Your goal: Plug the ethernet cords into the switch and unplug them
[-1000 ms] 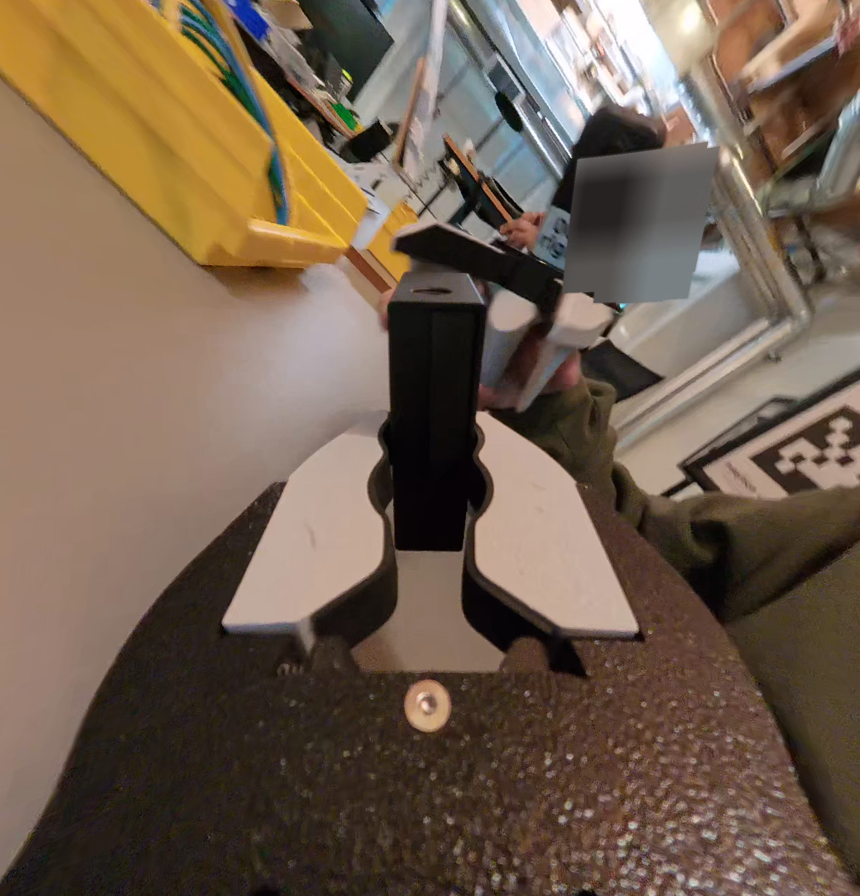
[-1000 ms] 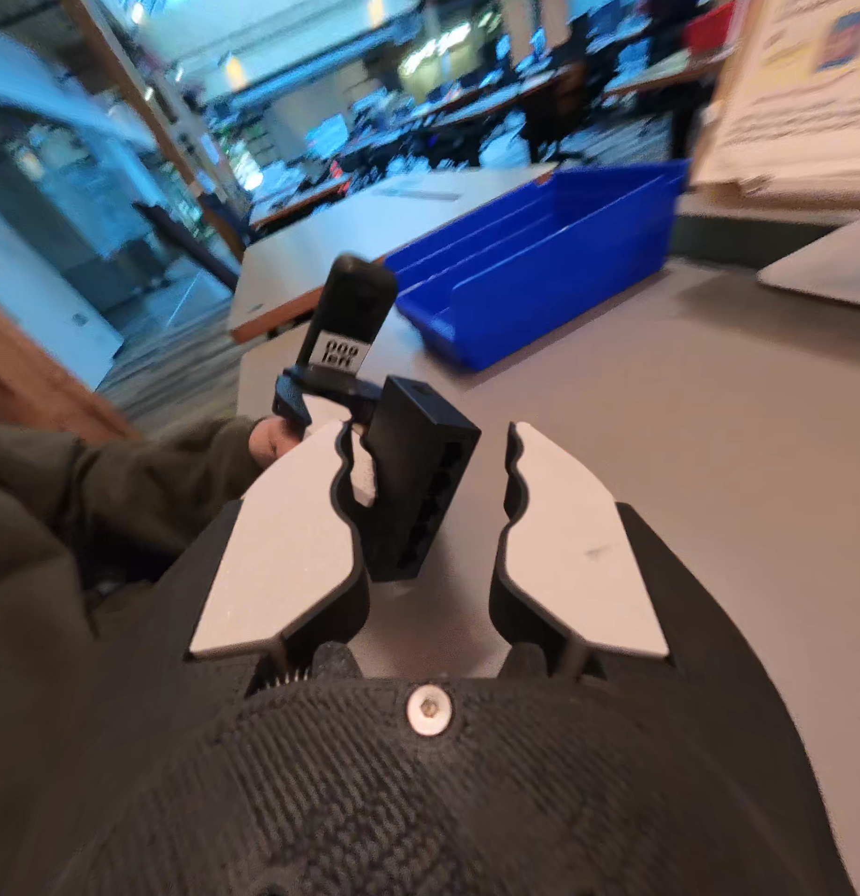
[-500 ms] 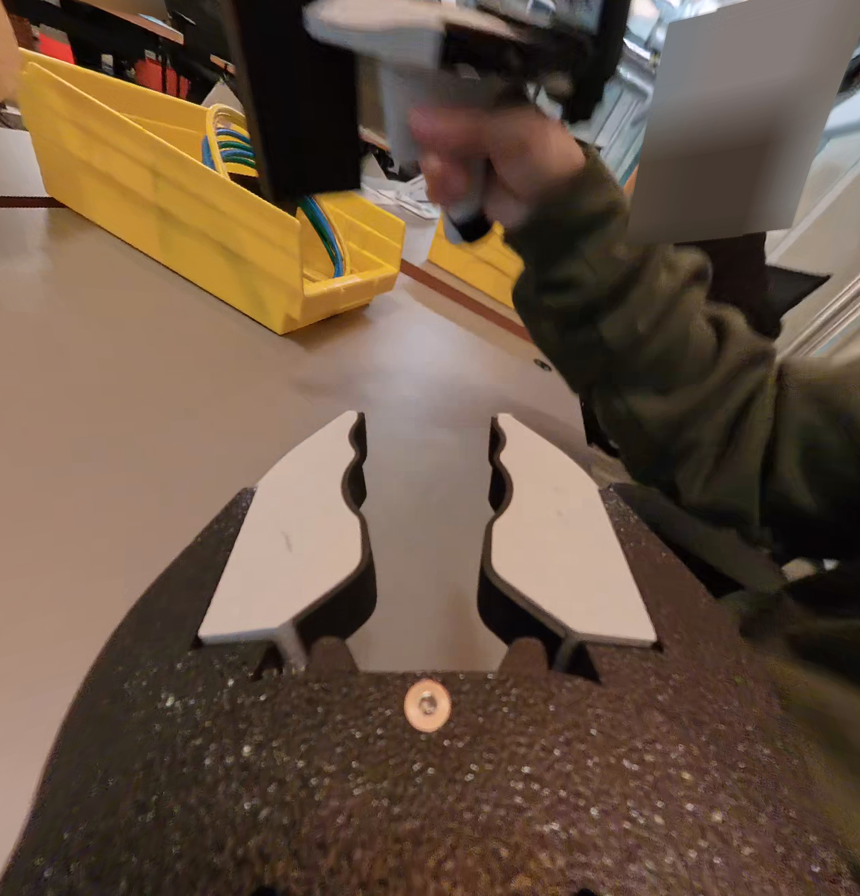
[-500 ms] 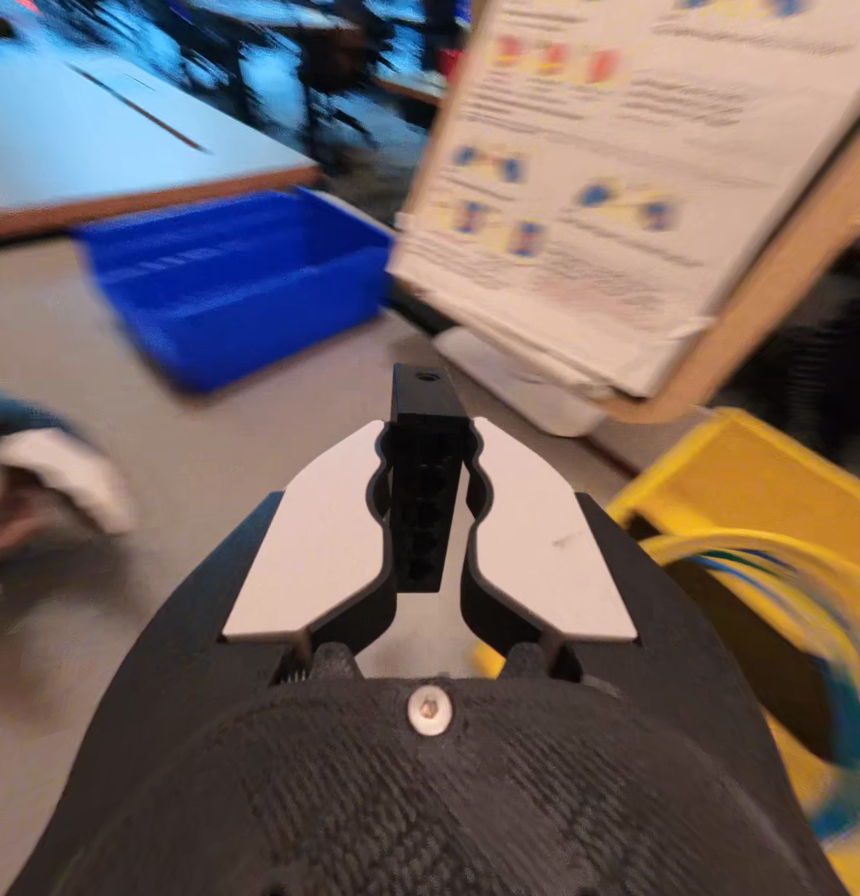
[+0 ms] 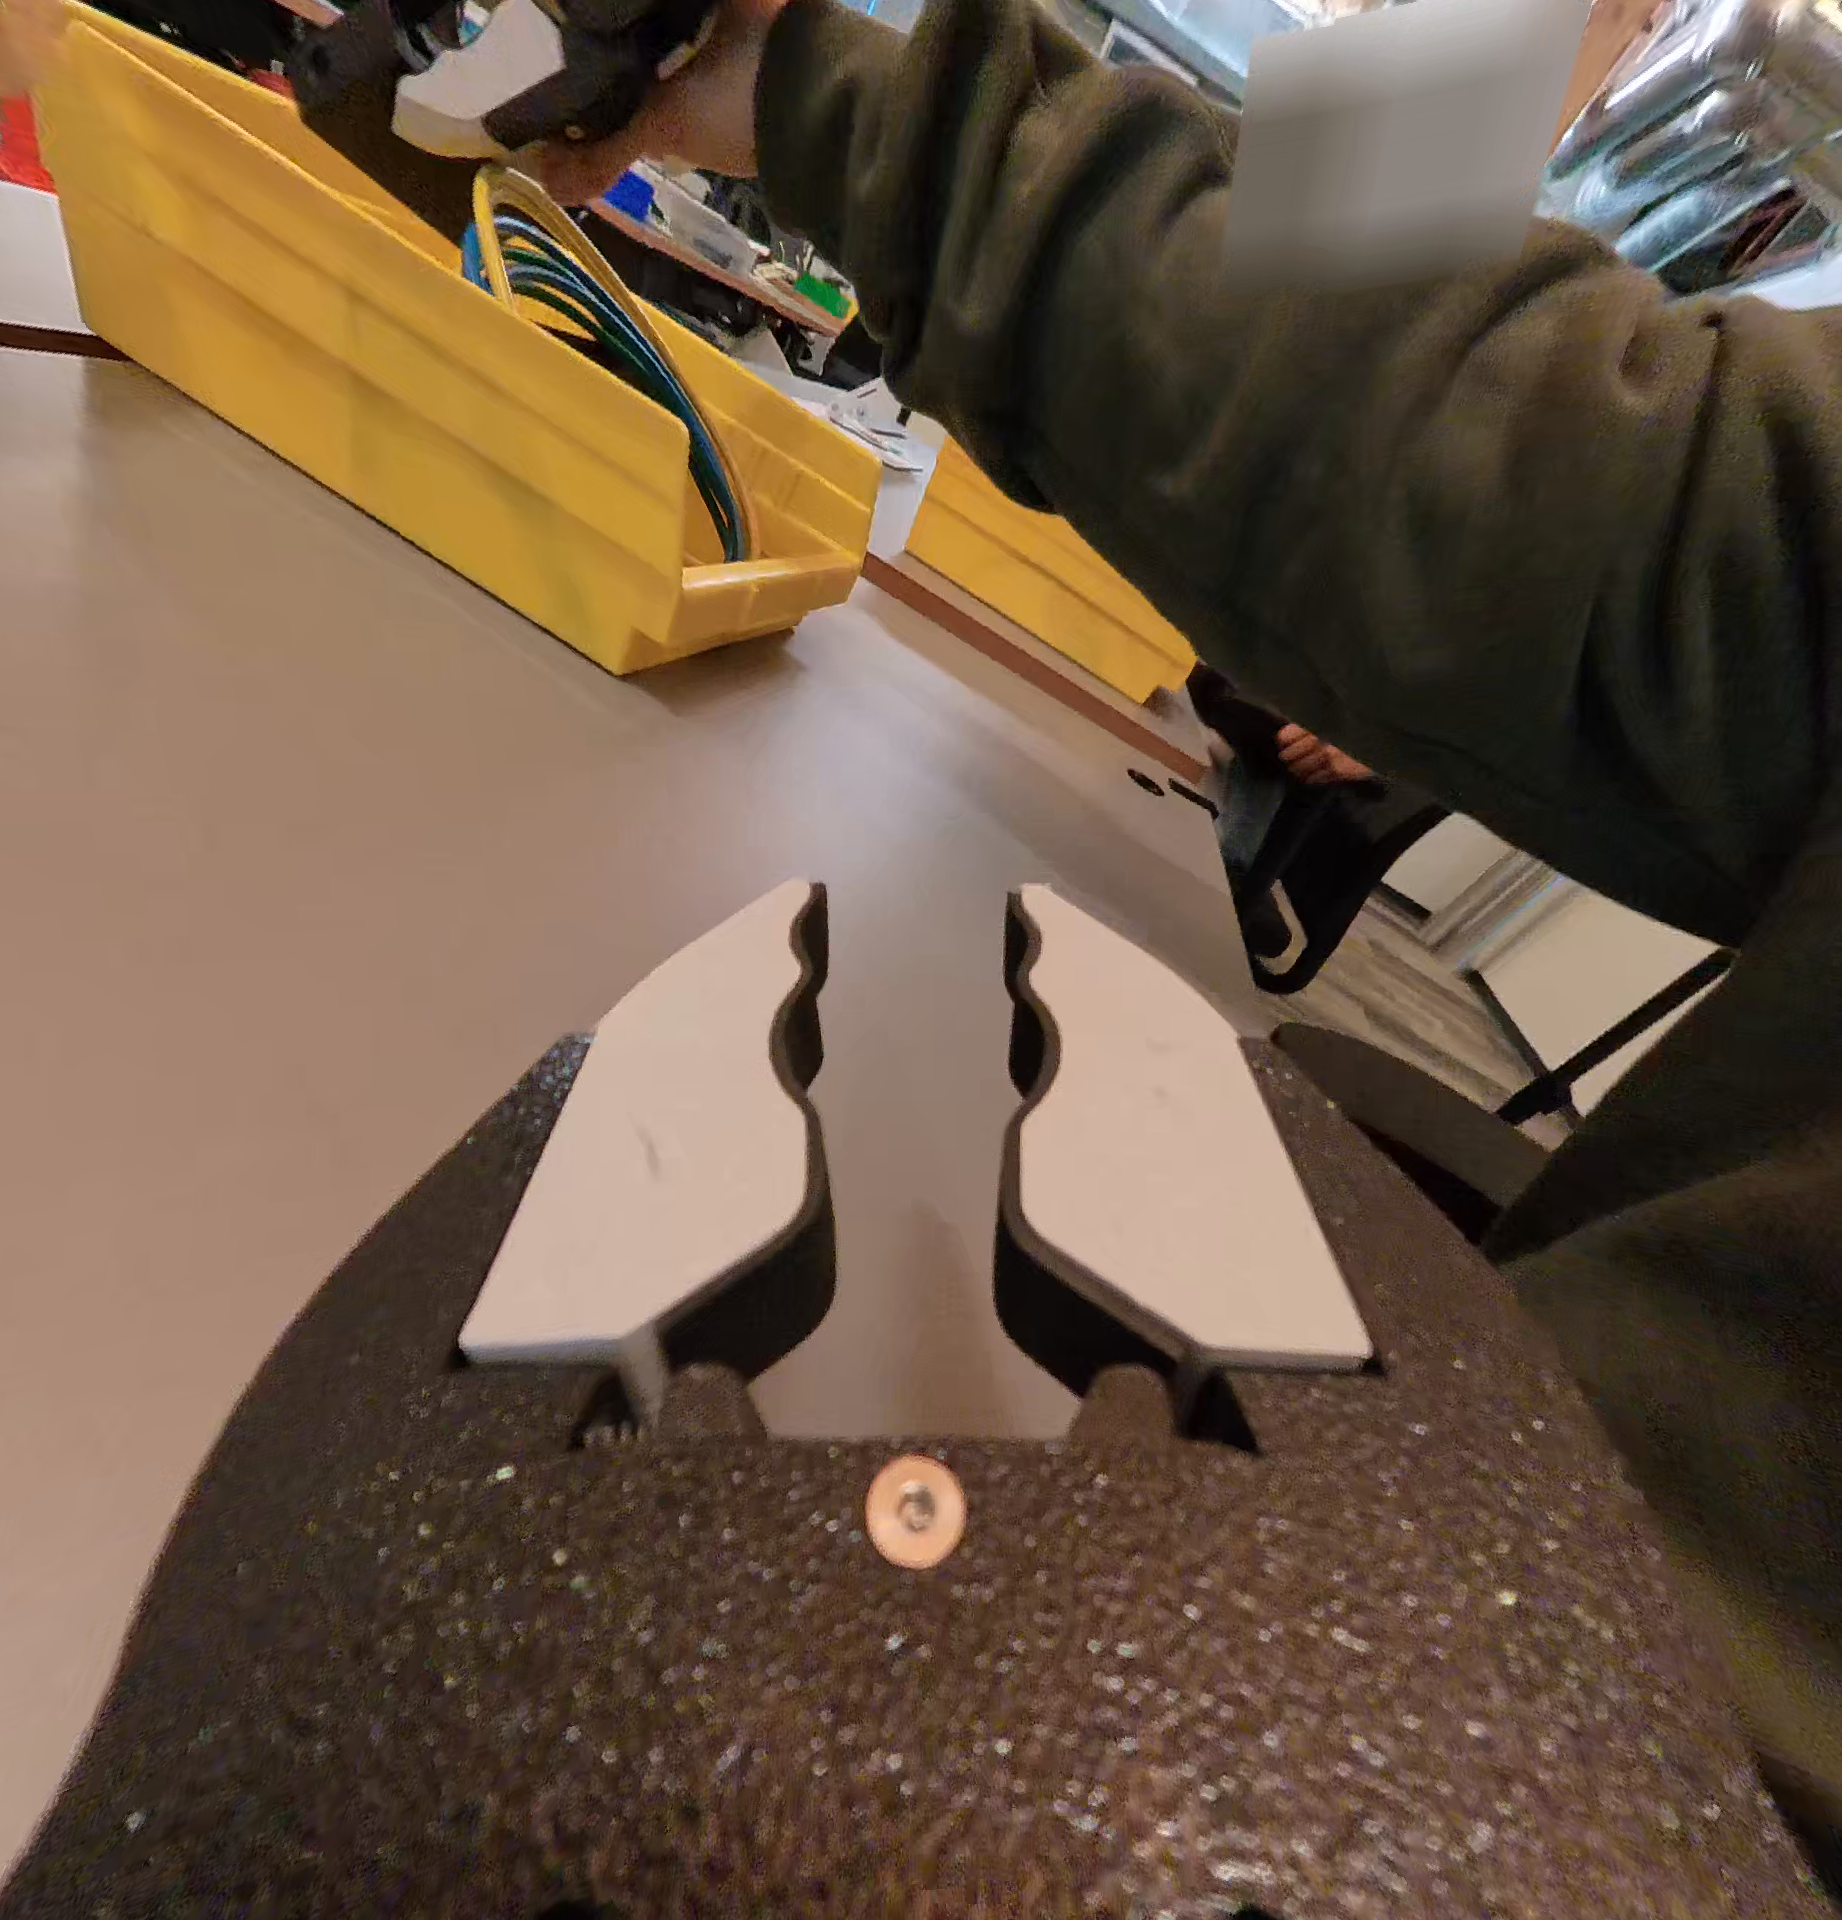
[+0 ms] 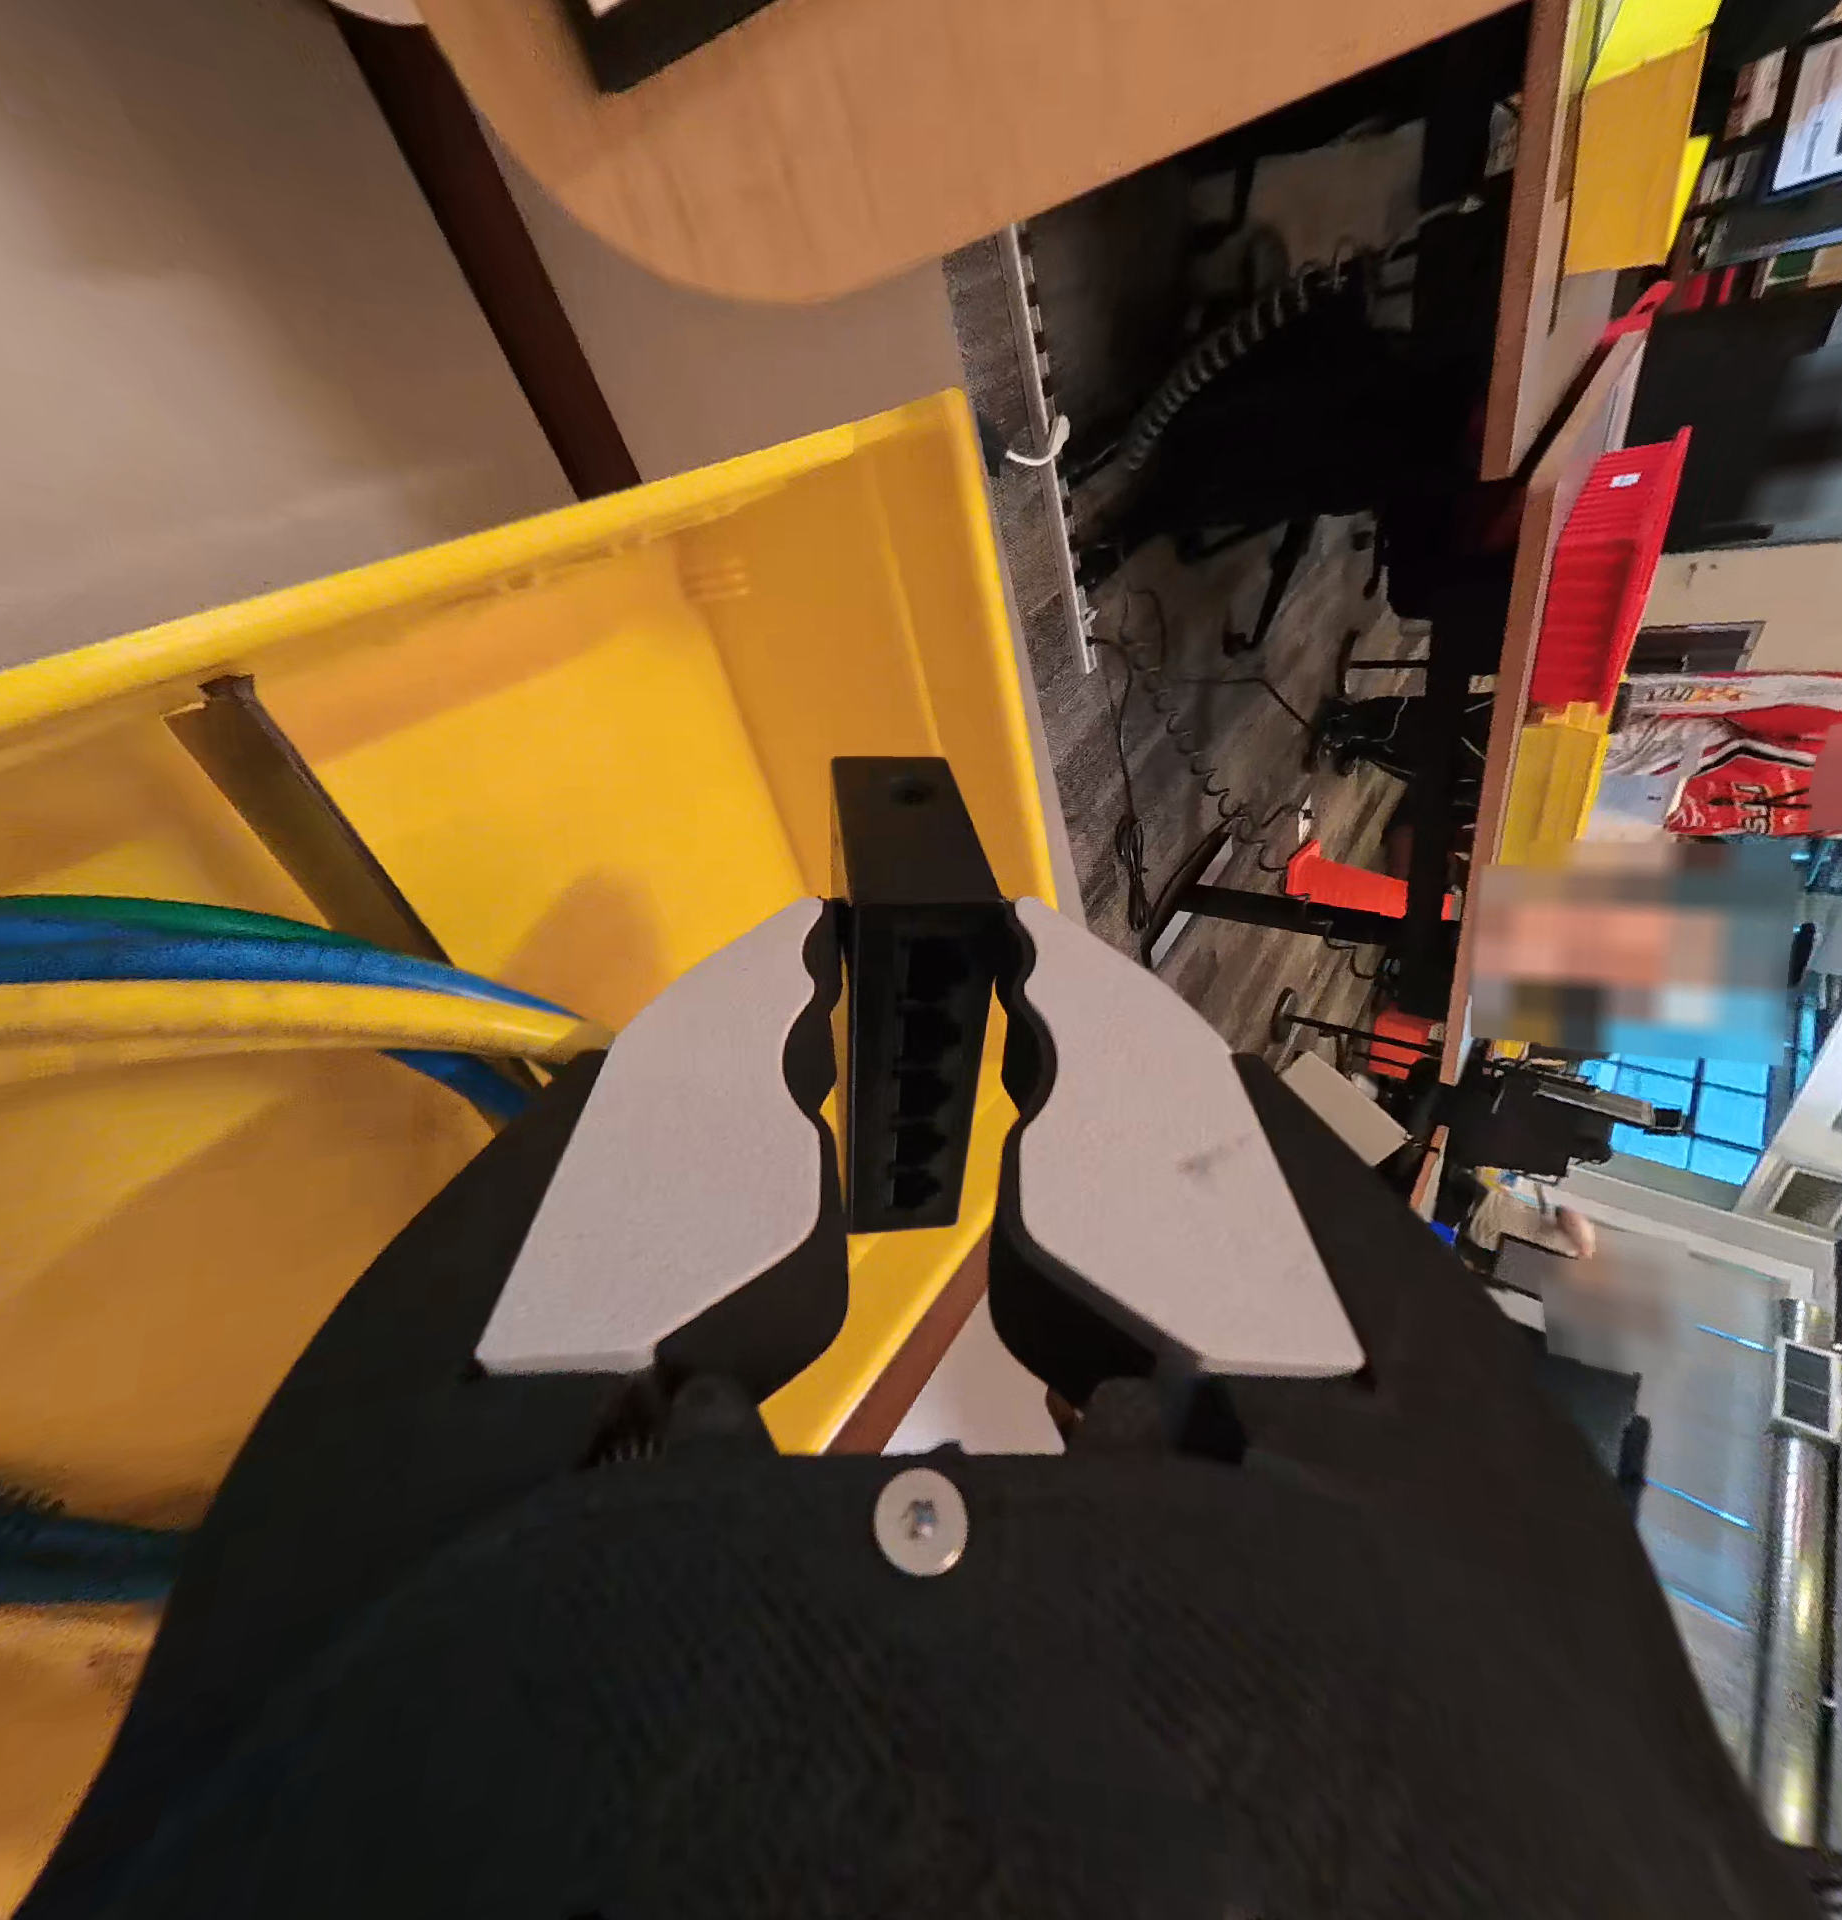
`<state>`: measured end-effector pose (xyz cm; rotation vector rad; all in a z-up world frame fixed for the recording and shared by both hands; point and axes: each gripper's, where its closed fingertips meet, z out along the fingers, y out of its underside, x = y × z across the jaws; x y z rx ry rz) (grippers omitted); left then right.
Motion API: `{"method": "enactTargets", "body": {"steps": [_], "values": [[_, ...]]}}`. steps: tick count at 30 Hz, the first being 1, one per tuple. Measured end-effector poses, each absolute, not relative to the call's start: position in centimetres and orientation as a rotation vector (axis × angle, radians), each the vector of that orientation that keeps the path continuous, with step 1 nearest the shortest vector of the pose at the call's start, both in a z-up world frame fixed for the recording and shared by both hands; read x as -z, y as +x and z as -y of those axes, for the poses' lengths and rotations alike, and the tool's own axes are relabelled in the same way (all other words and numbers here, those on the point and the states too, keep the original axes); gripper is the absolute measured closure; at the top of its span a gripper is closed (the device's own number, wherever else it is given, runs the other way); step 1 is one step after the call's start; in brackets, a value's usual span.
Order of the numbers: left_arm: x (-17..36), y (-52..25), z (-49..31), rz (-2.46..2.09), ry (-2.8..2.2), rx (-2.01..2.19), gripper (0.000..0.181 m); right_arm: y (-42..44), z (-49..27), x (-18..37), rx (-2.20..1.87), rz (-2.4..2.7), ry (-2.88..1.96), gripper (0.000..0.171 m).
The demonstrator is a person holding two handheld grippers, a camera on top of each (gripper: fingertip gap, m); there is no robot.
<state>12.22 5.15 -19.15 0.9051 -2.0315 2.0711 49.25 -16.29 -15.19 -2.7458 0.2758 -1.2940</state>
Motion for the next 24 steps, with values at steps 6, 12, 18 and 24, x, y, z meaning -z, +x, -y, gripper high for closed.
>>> {"method": "enactTargets", "body": {"steps": [6, 12, 18, 24], "values": [[19.7, 12.4, -5.2, 2.049, 0.960, -2.025, 0.145, 49.5, 16.1, 15.2, 1.271, -0.279, -2.689, 0.138], [21.2, 12.9, -4.2, 2.245, 1.029, -1.932, 0.134, 46.0, 15.5, 10.2, 1.190, -0.361, -2.378, 0.130], [22.0, 16.8, -2.1, 2.365, 1.325, -1.857, 0.114, 34.0, 17.3, 10.5, 0.932, -0.707, -1.978, 0.105], [19.0, 22.1, 4.2, 2.401, 1.481, -1.834, 0.099, 28.7, 21.2, 15.6, 0.896, -1.012, -1.705, 0.091]]}}
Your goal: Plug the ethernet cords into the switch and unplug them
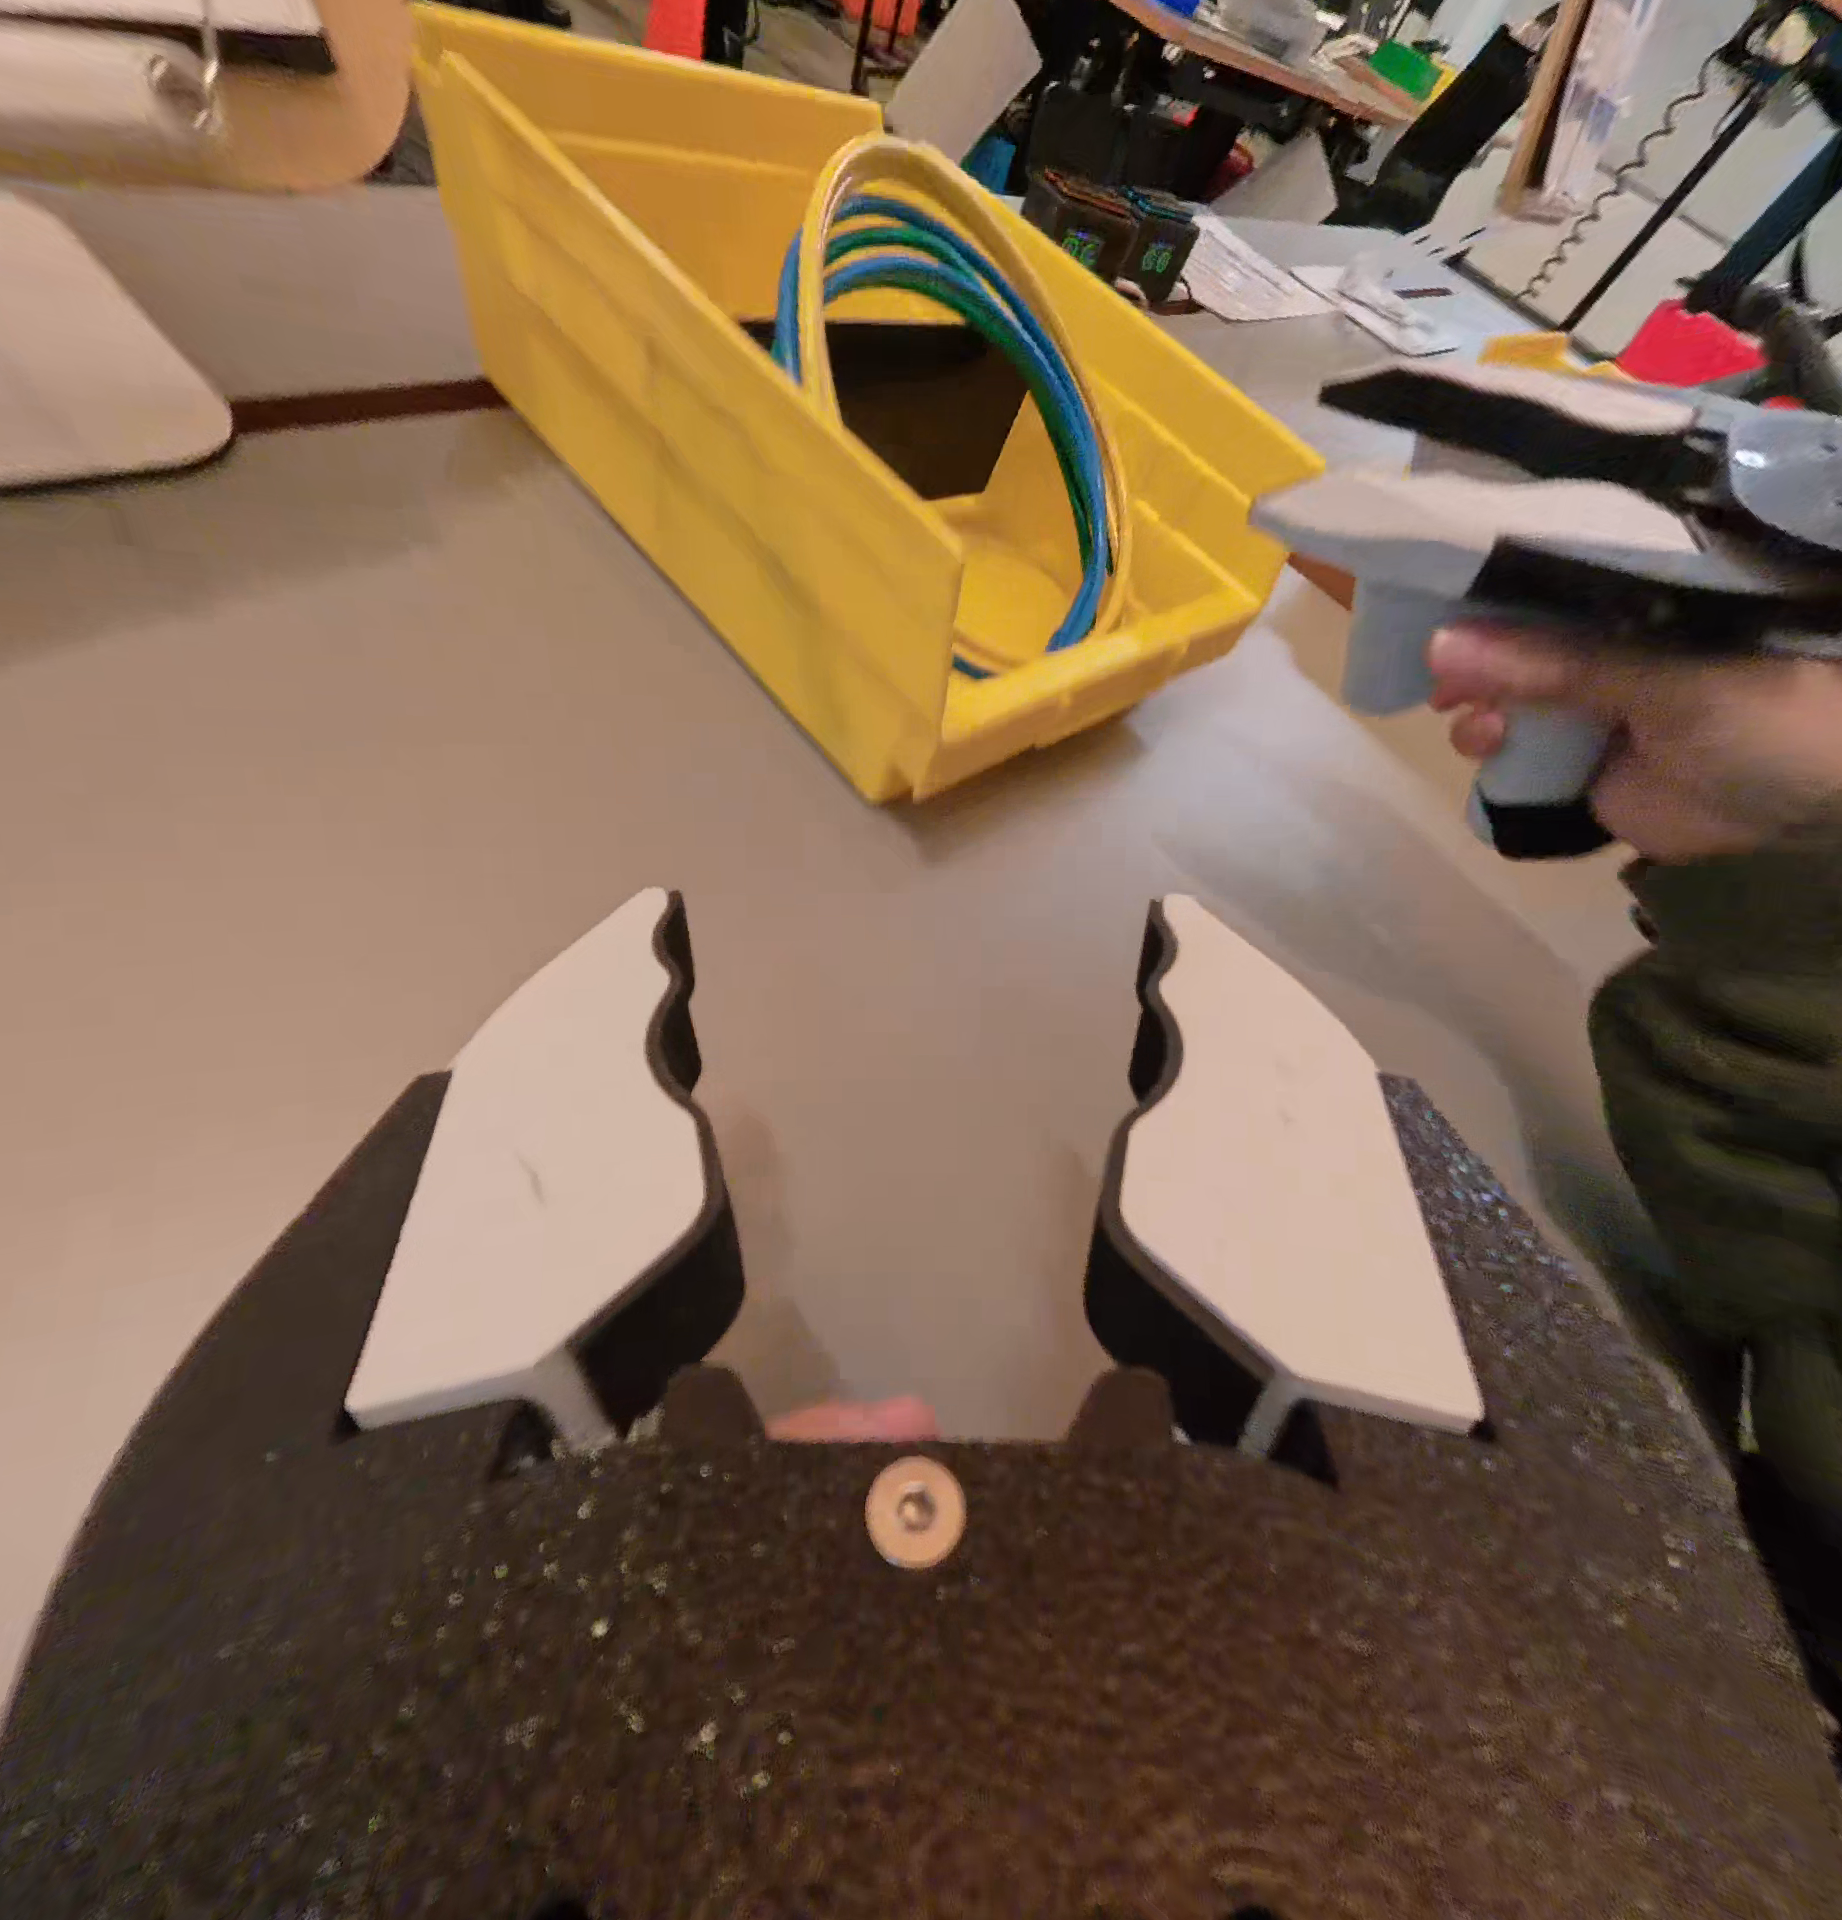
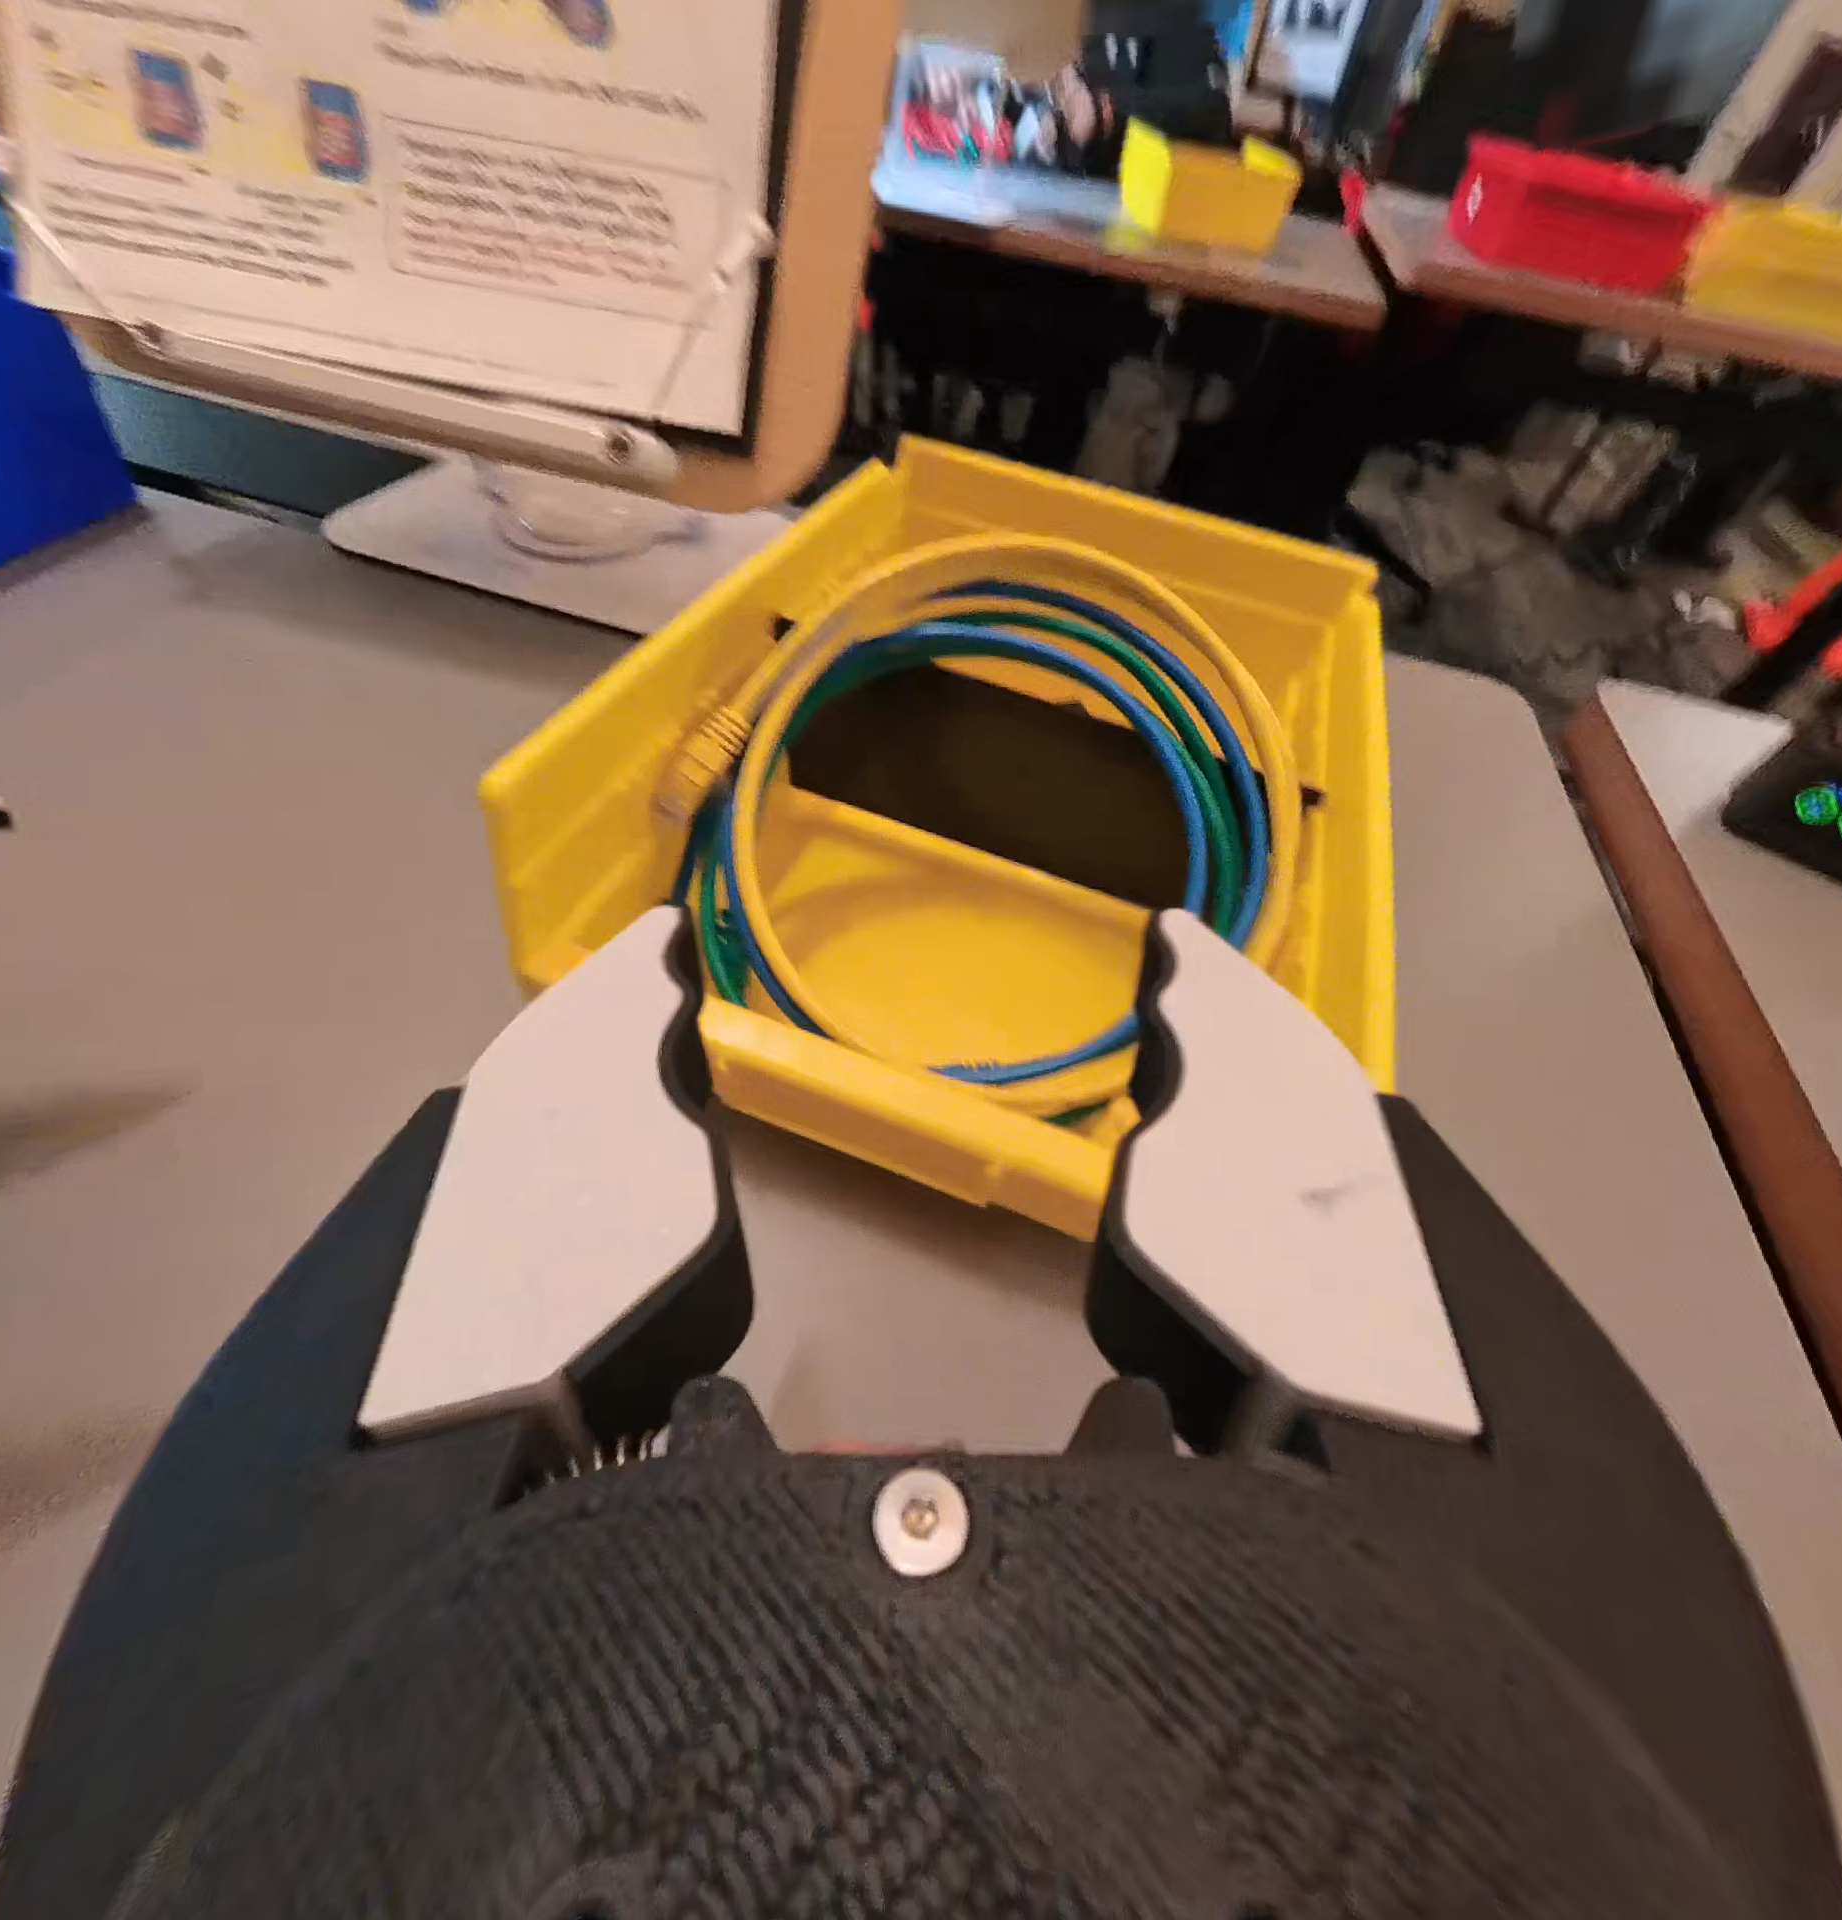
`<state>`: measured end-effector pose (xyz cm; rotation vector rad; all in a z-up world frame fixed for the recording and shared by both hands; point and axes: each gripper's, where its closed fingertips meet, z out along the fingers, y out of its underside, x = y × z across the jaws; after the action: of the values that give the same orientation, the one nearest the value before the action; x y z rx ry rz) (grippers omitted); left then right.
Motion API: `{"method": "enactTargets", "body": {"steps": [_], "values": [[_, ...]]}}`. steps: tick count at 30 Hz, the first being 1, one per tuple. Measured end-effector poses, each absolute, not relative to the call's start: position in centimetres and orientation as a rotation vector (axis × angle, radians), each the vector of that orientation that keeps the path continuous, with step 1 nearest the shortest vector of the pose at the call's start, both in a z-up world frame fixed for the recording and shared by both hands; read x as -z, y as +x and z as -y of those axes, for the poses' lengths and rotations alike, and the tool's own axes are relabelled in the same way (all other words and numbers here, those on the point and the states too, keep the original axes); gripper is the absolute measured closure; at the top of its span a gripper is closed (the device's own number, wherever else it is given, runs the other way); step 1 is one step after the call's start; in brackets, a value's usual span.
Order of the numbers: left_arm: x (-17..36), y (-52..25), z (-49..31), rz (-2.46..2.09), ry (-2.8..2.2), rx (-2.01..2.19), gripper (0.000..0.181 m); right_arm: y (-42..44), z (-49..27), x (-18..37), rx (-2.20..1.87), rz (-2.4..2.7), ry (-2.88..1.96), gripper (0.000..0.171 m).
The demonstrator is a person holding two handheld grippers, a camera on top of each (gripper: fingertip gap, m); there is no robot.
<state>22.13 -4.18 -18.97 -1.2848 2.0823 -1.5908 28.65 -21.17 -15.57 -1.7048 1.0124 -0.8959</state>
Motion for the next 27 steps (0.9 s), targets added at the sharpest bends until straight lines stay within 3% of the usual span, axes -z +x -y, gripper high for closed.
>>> {"method": "enactTargets", "body": {"steps": [2, 7, 11, 12, 14, 15, 20, 27], "values": [[18.3, 24.1, 6.6, -2.100, -1.305, 1.514, 0.095, 28.6, 22.7, 15.6, 0.896, -1.127, -1.723, 0.076], [19.5, 30.1, 9.8, -2.095, -1.354, 1.205, 0.093, 27.9, 23.4, 13.9, 0.920, -1.122, -1.574, 0.081], [21.6, 33.4, 9.8, -2.094, -1.349, 0.984, 0.110, 27.9, 23.2, 13.7, 0.942, -1.063, -1.617, 0.084], [22.0, 33.6, 10.0, -2.115, -1.317, 0.963, 0.117, 28.0, 23.4, 13.9, 0.951, -1.073, -1.620, 0.086], [22.1, 33.7, 10.0, -2.116, -1.213, 0.935, 0.162, 28.1, 23.6, 14.3, 0.929, -1.101, -1.627, 0.086], [22.0, 33.8, 9.1, -2.079, -1.158, 0.873, 0.166, 28.0, 23.4, 14.2, 0.915, -1.098, -1.626, 0.086], [21.9, 29.9, 3.7, -2.082, -1.070, 0.887, 0.173, 27.2, 23.5, 11.9, 0.951, -1.050, -1.583, 0.088], [21.7, 16.3, -9.4, -2.209, -1.033, 1.024, 0.176, 25.5, 20.3, 8.5, 0.955, -0.903, -1.582, 0.089]]}}
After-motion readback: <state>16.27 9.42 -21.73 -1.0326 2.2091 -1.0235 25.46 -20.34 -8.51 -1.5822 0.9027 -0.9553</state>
